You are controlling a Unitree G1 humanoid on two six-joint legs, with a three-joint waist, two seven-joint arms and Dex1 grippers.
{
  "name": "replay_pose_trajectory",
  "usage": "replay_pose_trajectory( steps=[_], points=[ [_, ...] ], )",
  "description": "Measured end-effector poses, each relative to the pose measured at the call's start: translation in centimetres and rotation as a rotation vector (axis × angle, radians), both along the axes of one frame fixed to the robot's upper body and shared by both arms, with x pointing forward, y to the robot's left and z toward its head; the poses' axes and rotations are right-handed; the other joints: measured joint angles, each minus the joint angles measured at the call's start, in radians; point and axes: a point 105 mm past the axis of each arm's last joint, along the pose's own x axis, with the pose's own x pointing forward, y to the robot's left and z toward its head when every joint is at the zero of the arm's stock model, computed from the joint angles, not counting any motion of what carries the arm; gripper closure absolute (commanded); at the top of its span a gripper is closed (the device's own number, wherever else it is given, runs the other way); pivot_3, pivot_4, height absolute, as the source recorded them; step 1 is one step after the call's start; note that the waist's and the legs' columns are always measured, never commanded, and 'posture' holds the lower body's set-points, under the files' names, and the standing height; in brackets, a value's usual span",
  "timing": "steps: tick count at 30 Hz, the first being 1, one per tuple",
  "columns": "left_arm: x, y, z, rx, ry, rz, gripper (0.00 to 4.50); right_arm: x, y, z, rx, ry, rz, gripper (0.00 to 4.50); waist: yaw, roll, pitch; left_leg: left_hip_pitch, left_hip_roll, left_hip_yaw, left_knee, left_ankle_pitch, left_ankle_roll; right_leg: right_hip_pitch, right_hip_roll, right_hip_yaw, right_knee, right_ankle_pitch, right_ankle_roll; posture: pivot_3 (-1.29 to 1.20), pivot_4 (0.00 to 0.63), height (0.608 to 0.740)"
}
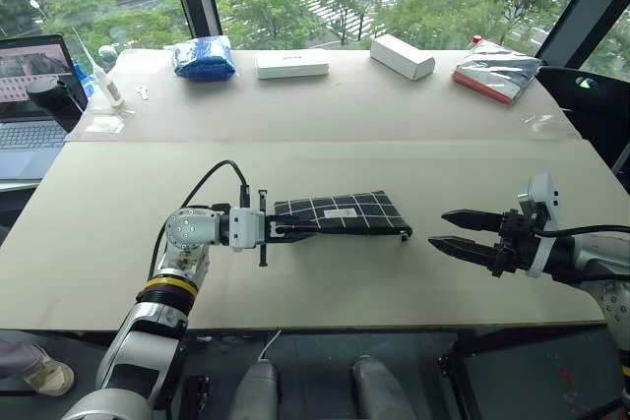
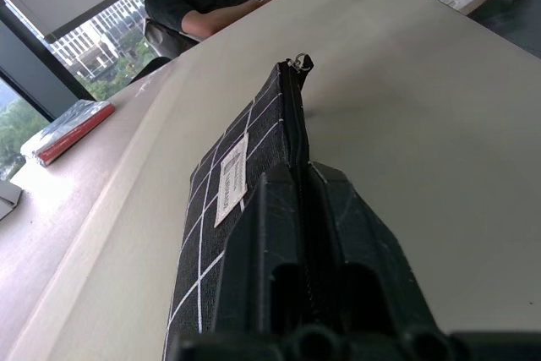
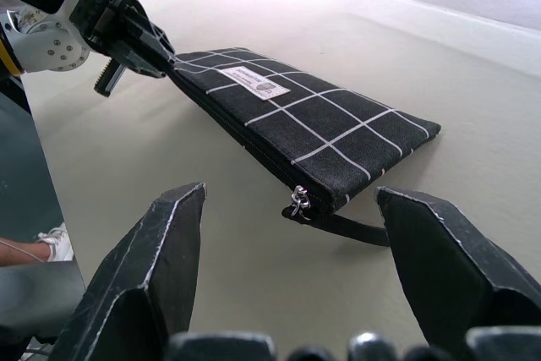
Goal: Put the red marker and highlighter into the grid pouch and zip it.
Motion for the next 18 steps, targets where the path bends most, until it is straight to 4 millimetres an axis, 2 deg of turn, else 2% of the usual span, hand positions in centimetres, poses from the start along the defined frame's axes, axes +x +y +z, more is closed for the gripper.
replay_pose_trajectory(
  steps=[1,4,8,11,15,18],
  points=[
    [0.1,0.1,0.1,-0.013,0.008,0.007,2.09,0.0,0.0,0.0,0.0,0.001,-0.001,0.89,0.0,0.0,0.0,0.0,0.0,0.0,0.0,0.0,0.0,0.0,0.0,0.0,0.0,0.0,0.0,0.0,0.15,0.74],
    [-0.3,0.6,0.0,-0.054,0.028,0.041,0.9,0.0,-0.2,-0.5,0.0,0.018,-0.008,0.89,-0.002,0.0,0.0,0.0,0.0,0.0,0.0,0.0,0.001,0.0,0.0,0.0,0.0,0.0,0.0,0.0,0.15,0.74],
    [-1.0,2.1,-0.9,-0.058,0.122,0.116,0.9,0.2,-0.3,-1.7,-0.014,0.063,-0.019,0.89,-0.004,0.0,0.0,0.001,0.0,0.0,0.0,0.0,0.001,0.0,0.0,0.0,0.001,0.0,0.0,0.0,0.15,0.74],
    [-0.9,2.9,0.4,-0.142,0.261,0.224,0.9,0.6,-0.2,-1.9,-0.017,0.065,-0.017,0.89,-0.003,0.0,0.0,0.0,0.0,0.0,0.0,0.0,0.001,0.0,0.0,0.0,0.001,0.0,0.0,0.0,0.15,0.74],
    [-0.9,5.1,2.1,-0.252,0.482,0.396,0.9,1.2,-0.2,-1.8,-0.02,0.052,-0.012,0.89,-0.002,0.0,0.0,0.001,0.001,0.0,0.0,0.0,0.001,0.0,0.0,0.0,0.002,-0.001,0.002,0.0,0.15,0.74],
    [-1.8,8.4,1.4,-0.36,0.647,0.617,0.9,1.8,-0.7,-2.2,-0.028,0.046,-0.025,0.89,-0.01,0.0,0.0,0.002,0.001,0.0,-0.001,-0.001,0.001,0.0,0.0,0.0,0.001,-0.002,0.001,0.0,0.15,0.74]
  ],
)
